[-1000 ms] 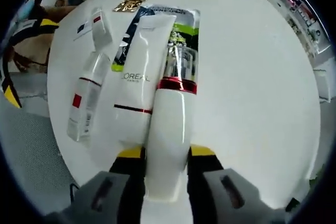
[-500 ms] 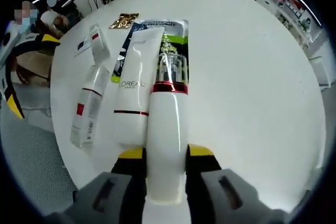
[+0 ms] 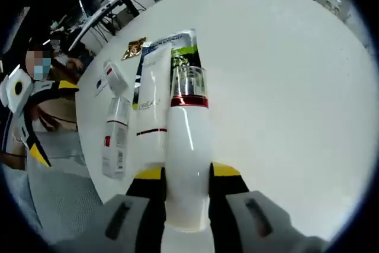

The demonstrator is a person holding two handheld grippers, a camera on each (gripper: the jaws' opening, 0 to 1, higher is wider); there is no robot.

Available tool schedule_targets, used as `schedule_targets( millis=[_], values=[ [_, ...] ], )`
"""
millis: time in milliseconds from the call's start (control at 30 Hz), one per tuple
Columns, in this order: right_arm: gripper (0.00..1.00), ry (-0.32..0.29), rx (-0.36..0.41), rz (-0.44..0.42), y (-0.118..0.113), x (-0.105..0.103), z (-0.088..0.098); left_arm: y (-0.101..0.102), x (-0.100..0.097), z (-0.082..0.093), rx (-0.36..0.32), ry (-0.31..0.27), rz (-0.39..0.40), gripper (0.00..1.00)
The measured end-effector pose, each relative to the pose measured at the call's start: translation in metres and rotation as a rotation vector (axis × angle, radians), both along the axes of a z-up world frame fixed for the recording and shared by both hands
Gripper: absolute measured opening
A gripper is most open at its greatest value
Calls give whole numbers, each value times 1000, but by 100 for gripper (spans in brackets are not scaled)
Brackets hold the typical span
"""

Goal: Arrange the skincare products in the storage area until every visible bottle or jar stands upright without overlapping.

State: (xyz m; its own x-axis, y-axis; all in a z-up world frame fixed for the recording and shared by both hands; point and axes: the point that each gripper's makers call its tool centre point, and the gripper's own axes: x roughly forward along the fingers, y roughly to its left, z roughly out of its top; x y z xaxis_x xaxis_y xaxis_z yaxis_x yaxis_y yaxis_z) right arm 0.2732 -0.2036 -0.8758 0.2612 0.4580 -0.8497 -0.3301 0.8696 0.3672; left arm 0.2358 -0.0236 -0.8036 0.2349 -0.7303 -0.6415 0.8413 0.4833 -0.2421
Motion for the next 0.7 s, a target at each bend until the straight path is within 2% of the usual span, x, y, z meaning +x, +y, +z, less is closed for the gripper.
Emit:
schedule_targets(
  millis=[167, 233, 267, 333, 433, 533, 600, 700],
  values=[
    [25, 38, 123, -75, 3, -4, -1, -11, -1, 2, -16, 15, -37, 92],
    [25, 47, 189, -138, 4, -5, 0, -16, 0, 4, -38, 30, -46, 91],
    [25, 46, 234, -182, 4, -4, 1, -18, 0, 5, -42, 35, -48, 91],
    [25, 26, 262, -221, 2, -3, 1, -22, 2, 6, -56, 45, -50, 91],
    [24, 40, 341, -273, 4, -11, 1, -29, 3, 8, -73, 52, -59, 90],
    [24, 34, 461, -357, 9, -14, 1, -38, 4, 11, -107, 79, -70, 89],
    [24, 23, 525, -403, 12, -16, -1, -44, 4, 13, -128, 110, -74, 86],
    [25, 4, 588, -439, 15, -19, 1, -50, 5, 13, -144, 121, -82, 83]
  ],
)
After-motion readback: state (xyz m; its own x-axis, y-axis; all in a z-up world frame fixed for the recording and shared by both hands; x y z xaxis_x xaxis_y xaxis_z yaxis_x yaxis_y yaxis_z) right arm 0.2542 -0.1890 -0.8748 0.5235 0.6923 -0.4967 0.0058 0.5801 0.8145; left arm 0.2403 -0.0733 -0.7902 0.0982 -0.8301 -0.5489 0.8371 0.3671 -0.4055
